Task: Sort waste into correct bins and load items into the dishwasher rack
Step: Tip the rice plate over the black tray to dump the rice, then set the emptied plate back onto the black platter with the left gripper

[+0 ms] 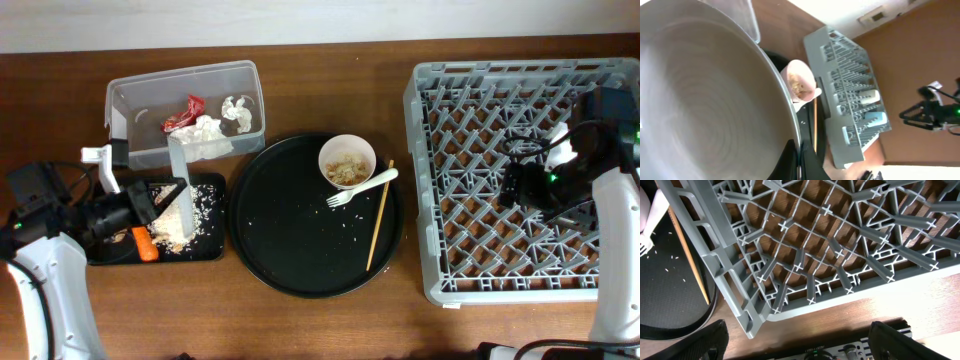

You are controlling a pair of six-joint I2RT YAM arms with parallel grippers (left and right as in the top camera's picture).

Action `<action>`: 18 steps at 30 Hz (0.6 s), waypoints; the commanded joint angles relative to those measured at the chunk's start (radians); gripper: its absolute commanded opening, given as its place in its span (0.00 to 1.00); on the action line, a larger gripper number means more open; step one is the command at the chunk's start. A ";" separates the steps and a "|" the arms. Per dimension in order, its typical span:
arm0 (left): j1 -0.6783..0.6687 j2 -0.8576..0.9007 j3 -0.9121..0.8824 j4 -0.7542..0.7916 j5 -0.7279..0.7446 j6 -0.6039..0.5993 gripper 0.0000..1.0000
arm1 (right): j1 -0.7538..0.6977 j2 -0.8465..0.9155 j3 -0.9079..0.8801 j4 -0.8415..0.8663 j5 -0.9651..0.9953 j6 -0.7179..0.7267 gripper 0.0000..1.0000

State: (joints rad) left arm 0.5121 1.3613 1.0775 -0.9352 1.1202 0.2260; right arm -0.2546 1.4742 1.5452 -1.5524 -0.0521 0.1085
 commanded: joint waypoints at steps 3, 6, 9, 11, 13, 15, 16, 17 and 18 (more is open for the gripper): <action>0.008 -0.014 0.016 -0.003 0.194 0.090 0.00 | -0.001 -0.013 -0.004 -0.004 0.012 -0.001 0.93; 0.008 -0.014 0.016 0.000 0.169 0.090 0.00 | -0.001 -0.013 -0.004 -0.004 0.012 0.000 0.93; 0.008 -0.014 0.016 -0.002 0.137 0.090 0.00 | -0.001 -0.013 -0.004 -0.012 0.012 0.000 0.93; 0.006 -0.016 0.016 -0.001 0.137 0.090 0.00 | -0.001 -0.013 -0.004 -0.023 0.012 0.000 0.93; -0.088 -0.039 0.017 0.003 0.062 0.090 0.00 | -0.001 -0.013 -0.004 -0.027 0.011 0.000 0.93; -0.232 -0.061 0.025 0.020 -0.074 0.071 0.00 | -0.001 -0.013 -0.004 -0.029 0.011 0.000 0.93; -0.296 -0.065 0.031 0.043 -0.127 0.032 0.00 | -0.001 -0.013 -0.004 -0.030 0.011 0.000 0.93; -0.391 -0.066 0.034 0.074 -0.203 -0.013 0.00 | -0.001 -0.013 -0.004 -0.030 0.011 0.000 0.93; -0.510 -0.065 0.034 0.094 -0.323 -0.043 0.00 | -0.001 -0.013 -0.004 -0.030 0.011 0.000 0.93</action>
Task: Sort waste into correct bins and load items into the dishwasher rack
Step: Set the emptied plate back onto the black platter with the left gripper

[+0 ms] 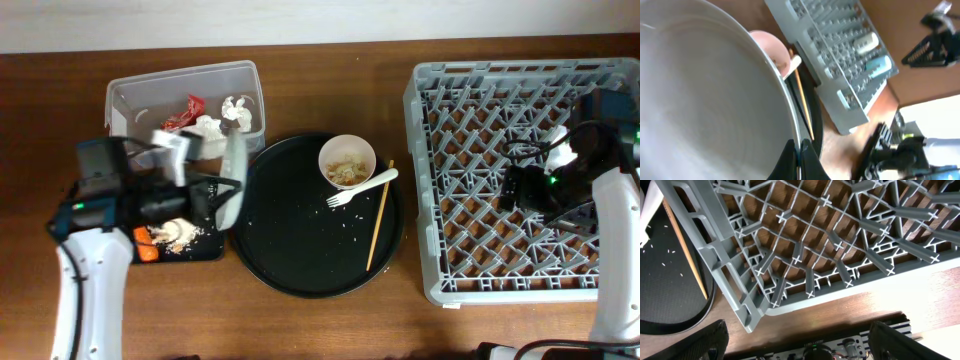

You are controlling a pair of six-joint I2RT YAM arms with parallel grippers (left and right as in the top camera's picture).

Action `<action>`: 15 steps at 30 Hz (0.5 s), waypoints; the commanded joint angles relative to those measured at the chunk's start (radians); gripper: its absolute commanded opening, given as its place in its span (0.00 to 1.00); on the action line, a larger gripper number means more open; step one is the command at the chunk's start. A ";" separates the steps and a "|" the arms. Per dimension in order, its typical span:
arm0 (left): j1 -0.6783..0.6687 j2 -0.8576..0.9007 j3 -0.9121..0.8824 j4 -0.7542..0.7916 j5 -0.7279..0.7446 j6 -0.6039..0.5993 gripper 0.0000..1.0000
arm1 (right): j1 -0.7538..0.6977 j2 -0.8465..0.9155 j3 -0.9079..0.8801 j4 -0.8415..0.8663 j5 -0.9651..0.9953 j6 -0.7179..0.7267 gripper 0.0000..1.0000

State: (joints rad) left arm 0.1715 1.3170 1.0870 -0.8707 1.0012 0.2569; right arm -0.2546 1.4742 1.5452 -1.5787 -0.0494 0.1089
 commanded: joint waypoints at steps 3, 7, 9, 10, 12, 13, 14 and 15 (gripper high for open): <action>-0.443 -0.021 0.024 0.033 -0.508 -0.115 0.00 | -0.001 -0.013 -0.004 -0.004 0.008 -0.001 0.93; -0.697 0.106 0.024 0.082 -0.694 -0.160 0.00 | -0.001 -0.013 -0.004 -0.005 0.005 -0.001 0.93; -0.763 0.196 0.024 0.124 -0.692 -0.161 0.00 | -0.001 -0.013 -0.004 -0.005 0.005 -0.001 0.93; -0.793 0.242 0.024 0.132 -0.692 -0.172 0.00 | -0.001 -0.013 -0.004 -0.005 0.005 -0.001 0.93; -0.835 0.298 0.024 0.133 -0.692 -0.185 0.00 | -0.001 -0.013 -0.004 -0.005 0.005 -0.001 0.93; -0.841 0.301 0.024 0.133 -0.693 -0.185 0.00 | -0.001 -0.013 -0.004 -0.005 0.005 -0.001 0.93; -0.841 0.301 0.024 0.134 -0.693 -0.185 0.03 | -0.001 -0.013 -0.004 -0.005 0.005 -0.001 0.93; -0.841 0.300 0.024 0.133 -0.692 -0.185 0.23 | -0.001 -0.013 -0.004 -0.005 0.005 -0.001 0.93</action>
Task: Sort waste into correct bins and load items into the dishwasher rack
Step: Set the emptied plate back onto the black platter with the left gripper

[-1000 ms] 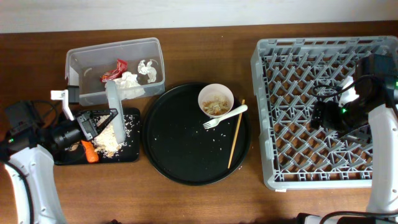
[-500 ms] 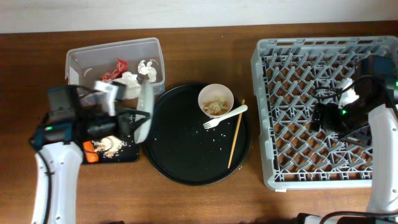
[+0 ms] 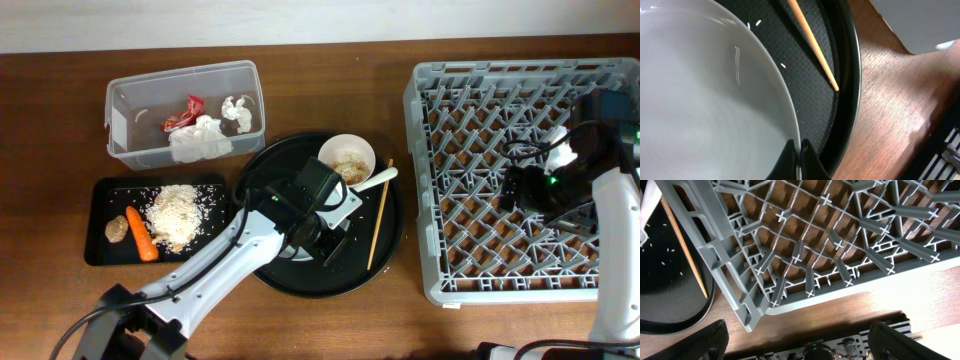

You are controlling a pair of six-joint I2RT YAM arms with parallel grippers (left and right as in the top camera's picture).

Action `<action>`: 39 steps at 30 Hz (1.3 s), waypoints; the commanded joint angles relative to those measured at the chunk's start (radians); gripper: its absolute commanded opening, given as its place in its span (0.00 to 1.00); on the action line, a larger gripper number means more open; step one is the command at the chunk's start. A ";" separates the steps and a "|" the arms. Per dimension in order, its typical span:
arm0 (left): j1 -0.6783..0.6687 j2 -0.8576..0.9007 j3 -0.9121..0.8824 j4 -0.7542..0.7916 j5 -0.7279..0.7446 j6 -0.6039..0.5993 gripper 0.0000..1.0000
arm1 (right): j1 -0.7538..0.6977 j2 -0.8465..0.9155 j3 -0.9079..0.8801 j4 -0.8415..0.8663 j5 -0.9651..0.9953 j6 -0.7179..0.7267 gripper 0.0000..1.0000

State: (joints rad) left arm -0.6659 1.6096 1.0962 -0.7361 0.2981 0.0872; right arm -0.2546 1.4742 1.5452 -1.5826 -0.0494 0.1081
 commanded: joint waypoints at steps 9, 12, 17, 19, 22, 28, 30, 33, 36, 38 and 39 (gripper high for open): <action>-0.003 0.005 0.287 -0.026 -0.190 0.108 0.62 | -0.001 -0.013 -0.004 -0.002 0.005 0.000 0.93; -0.003 0.093 0.290 0.177 -0.217 0.203 0.63 | -0.001 -0.013 -0.004 -0.002 0.005 0.000 0.93; -0.004 0.300 0.290 0.340 -0.217 0.206 0.54 | -0.001 -0.013 -0.004 -0.002 0.003 0.000 0.93; -0.004 0.333 0.290 0.362 -0.216 0.206 0.49 | -0.001 -0.013 -0.004 -0.001 0.001 0.000 0.93; -0.017 0.385 0.289 0.365 -0.216 0.206 0.49 | -0.001 -0.013 -0.004 0.000 0.001 0.000 0.93; -0.025 0.436 0.289 0.369 -0.217 0.206 0.44 | -0.001 -0.013 -0.004 0.000 0.001 0.000 0.93; -0.025 0.440 0.289 0.380 -0.241 0.206 0.39 | -0.001 -0.013 -0.004 0.000 0.001 0.000 0.93; -0.025 0.440 0.289 0.381 -0.265 0.206 0.23 | -0.001 -0.013 -0.004 0.000 0.001 0.000 0.93; -0.025 0.440 0.289 0.380 -0.277 0.206 0.14 | -0.001 -0.013 -0.004 -0.001 0.001 0.000 0.93; -0.025 0.440 0.289 0.379 -0.277 0.206 0.06 | -0.001 -0.013 -0.004 -0.001 0.001 0.000 0.93; -0.025 0.440 0.289 0.379 -0.277 0.206 0.02 | -0.001 -0.013 -0.004 -0.001 0.001 0.000 0.93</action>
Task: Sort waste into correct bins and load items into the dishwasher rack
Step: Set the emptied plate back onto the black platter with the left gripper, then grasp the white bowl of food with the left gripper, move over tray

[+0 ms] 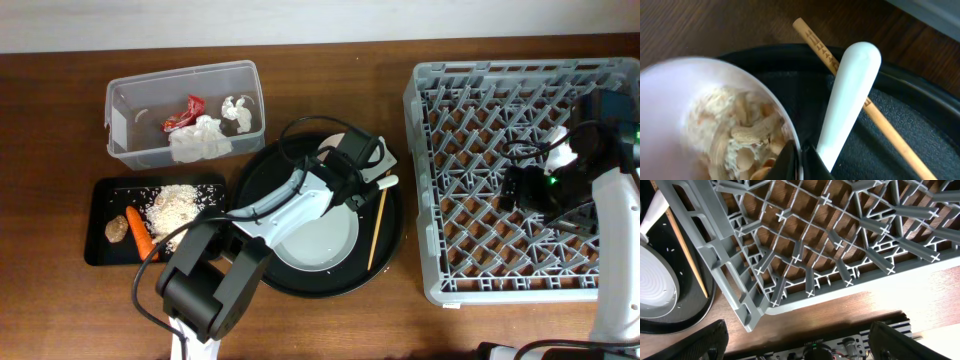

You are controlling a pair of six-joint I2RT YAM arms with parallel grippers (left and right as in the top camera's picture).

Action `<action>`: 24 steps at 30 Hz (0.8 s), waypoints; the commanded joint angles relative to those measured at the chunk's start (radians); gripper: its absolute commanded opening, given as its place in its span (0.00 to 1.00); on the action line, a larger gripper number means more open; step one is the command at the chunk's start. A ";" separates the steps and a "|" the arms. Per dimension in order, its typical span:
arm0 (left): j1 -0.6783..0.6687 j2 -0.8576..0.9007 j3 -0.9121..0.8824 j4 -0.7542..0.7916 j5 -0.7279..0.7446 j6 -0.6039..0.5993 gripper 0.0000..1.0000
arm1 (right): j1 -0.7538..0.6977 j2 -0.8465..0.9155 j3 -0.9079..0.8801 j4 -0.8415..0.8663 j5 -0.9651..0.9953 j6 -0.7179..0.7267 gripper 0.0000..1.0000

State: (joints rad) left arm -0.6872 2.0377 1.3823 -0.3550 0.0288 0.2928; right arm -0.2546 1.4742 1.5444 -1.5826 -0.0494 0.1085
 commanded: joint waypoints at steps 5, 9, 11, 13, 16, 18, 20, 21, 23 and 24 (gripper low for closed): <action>-0.003 -0.009 0.031 -0.085 -0.109 0.001 0.01 | -0.001 -0.013 -0.003 -0.001 0.002 0.000 0.93; -0.003 -0.094 0.100 -0.227 -0.143 0.000 0.01 | -0.001 -0.013 -0.003 -0.004 0.002 0.000 0.93; -0.003 -0.153 0.103 -0.298 -0.205 -0.023 0.00 | -0.001 -0.013 -0.003 -0.009 0.002 0.000 0.93; 0.003 -0.200 0.103 -0.390 -0.221 -0.105 0.00 | -0.001 -0.013 -0.003 -0.011 0.002 -0.001 0.93; 0.086 -0.287 0.103 -0.552 -0.158 -0.300 0.00 | -0.001 -0.013 -0.003 -0.011 0.002 -0.001 0.93; 0.202 -0.385 0.103 -0.660 -0.110 -0.452 0.00 | -0.001 -0.013 -0.003 -0.011 0.002 -0.001 0.93; 0.406 -0.489 0.097 -0.737 -0.019 -0.491 0.00 | -0.001 -0.013 -0.003 -0.011 0.002 -0.001 0.93; 0.501 -0.521 0.085 -0.747 0.013 -0.500 0.00 | -0.001 -0.013 -0.003 -0.011 0.002 -0.001 0.93; 0.661 -0.547 0.058 -0.754 0.083 -0.500 0.01 | -0.001 -0.013 -0.003 -0.011 0.002 -0.001 0.93; 0.750 -0.548 0.034 -0.749 0.092 -0.500 0.00 | -0.001 -0.013 -0.003 -0.011 0.002 -0.001 0.93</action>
State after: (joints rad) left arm -0.0525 1.5036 1.4620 -1.1080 0.0494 -0.1883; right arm -0.2546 1.4742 1.5444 -1.5913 -0.0494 0.1085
